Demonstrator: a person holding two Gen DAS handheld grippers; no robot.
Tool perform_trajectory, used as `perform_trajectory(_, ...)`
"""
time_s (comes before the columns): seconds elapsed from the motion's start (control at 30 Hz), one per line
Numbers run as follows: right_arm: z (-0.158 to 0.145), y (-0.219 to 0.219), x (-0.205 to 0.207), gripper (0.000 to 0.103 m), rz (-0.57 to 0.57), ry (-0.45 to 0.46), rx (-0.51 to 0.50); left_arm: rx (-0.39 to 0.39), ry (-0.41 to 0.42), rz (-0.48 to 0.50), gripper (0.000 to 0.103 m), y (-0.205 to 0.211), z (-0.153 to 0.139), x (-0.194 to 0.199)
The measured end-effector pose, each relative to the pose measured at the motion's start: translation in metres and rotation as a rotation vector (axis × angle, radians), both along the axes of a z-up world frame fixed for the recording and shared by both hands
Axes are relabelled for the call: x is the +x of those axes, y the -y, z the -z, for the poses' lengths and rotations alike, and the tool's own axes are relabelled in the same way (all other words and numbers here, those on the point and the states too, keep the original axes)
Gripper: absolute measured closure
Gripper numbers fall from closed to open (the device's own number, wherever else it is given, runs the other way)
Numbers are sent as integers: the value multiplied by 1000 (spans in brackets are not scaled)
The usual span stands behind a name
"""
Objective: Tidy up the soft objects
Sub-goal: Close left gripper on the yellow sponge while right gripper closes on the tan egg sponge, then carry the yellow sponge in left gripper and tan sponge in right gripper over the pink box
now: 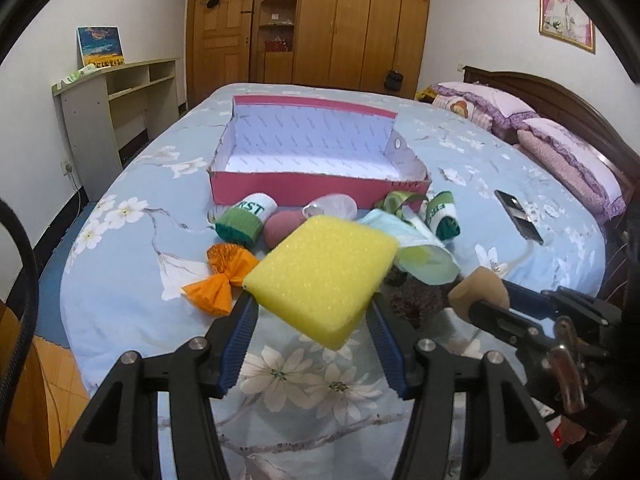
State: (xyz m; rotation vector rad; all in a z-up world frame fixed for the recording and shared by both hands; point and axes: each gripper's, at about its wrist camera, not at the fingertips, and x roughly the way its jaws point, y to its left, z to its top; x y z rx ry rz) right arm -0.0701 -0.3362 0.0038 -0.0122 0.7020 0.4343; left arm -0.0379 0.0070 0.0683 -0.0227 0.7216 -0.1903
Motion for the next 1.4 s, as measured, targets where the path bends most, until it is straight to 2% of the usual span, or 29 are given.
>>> perform_trajectory(0.2,-5,5,5,67,-3,-22,67,43,-18,-14,44,1,2,2)
perform_trajectory(0.37,-13,-8,11,67,-26,16,47,78,-75,-3,44,6,22,6)
perform_trajectory(0.57,-16,-29,29,67,-62,41,36,89,-90,-15,45,1,30,8)
perform_trajectory(0.83,-36,-17,29,67,-18,99,13,79,-115,-33,45,-9,37,12)
perform_trajectory(0.97,-39,-17,29,67,-25,105,-17,22,-83,-31,45,-14,26,10)
perform_trajectory(1.1,-36,-16,32,67,-26,95,-36,39,-43,-29,45,-12,12,11)
perform_trajectory(1.4,-40,-21,46,67,-41,96,-41,23,-43,-48,45,-16,0,32)
